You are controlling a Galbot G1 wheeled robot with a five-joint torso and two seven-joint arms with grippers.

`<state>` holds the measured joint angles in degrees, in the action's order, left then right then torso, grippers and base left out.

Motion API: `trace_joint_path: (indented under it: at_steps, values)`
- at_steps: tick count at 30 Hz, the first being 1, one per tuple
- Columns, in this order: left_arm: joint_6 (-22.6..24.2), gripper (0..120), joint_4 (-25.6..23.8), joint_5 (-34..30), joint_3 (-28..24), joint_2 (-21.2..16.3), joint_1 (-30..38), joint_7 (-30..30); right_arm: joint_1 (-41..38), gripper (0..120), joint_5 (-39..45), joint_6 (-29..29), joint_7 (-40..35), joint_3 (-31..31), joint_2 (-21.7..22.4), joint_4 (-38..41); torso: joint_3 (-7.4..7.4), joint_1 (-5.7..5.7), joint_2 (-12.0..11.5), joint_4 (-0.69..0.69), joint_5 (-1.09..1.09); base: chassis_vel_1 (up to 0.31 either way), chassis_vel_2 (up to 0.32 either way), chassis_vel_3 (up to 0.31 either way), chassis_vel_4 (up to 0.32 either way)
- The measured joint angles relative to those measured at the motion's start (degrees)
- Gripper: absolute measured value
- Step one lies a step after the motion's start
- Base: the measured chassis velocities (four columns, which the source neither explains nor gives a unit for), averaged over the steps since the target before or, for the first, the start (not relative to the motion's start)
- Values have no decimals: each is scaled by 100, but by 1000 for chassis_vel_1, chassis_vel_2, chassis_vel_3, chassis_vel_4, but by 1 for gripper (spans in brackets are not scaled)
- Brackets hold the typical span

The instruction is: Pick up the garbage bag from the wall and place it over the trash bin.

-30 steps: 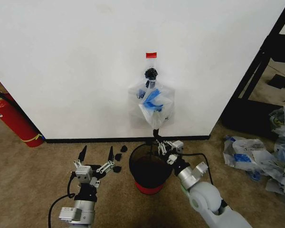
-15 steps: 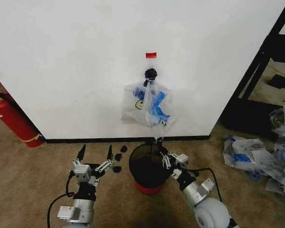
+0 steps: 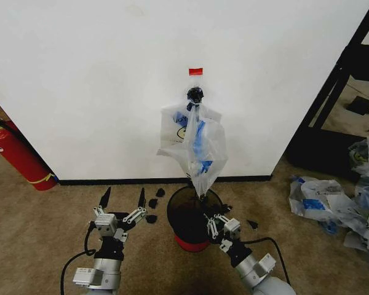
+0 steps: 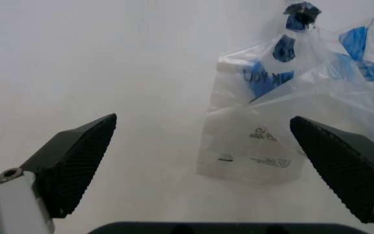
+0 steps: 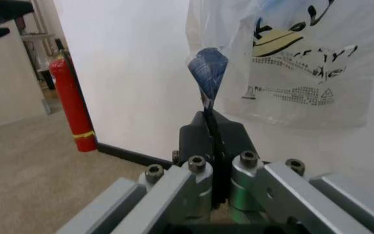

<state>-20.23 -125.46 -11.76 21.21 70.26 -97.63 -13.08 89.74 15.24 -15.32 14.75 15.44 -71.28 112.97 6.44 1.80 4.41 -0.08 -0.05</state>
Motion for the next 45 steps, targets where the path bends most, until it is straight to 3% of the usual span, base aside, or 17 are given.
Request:
trace_joint_path:
  at_steps: [20, 27, 36, 41, 43, 45]
  values:
    - [-35, 100, -2, -2, 24, -23, -23, 3, 0, 0, -423, -283, 139, 165, -108, -83, 0, 0, 0, 0, 0, 0, 0, 0, 0]
    - [268, 100, -224, 17, -130, -364, 224, -60, -525, 0, -173, 30, -319, -4, -16, -5, 0, 0, 0, 0, 1, 0, 0, 0, 0]
    - [1148, 100, -578, -768, -585, -1647, 1455, -286, -1418, 0, 254, 491, -688, -464, 296, -256, 1, 0, 0, -2, 0, 0, 0, 0, 0]
    - [1888, 100, -695, -1703, -1480, -2598, 2706, -474, -1996, 0, 299, 669, -923, -784, 345, -520, 2, 1, -1, 0, -1, 0, 0, 0, 0]
    - [1971, 100, -695, -1783, -1575, -2678, 2842, -487, -2052, 0, 303, 685, -942, -811, 361, -536, 2, 1, -1, 2, -1, 0, 0, 0, 0]
    - [2361, 100, -695, -2092, -1961, -2996, 3517, -549, -2199, 0, 332, 731, -998, -874, 414, -574, 2, 1, -1, 0, -1, 0, 0, 0, 0]
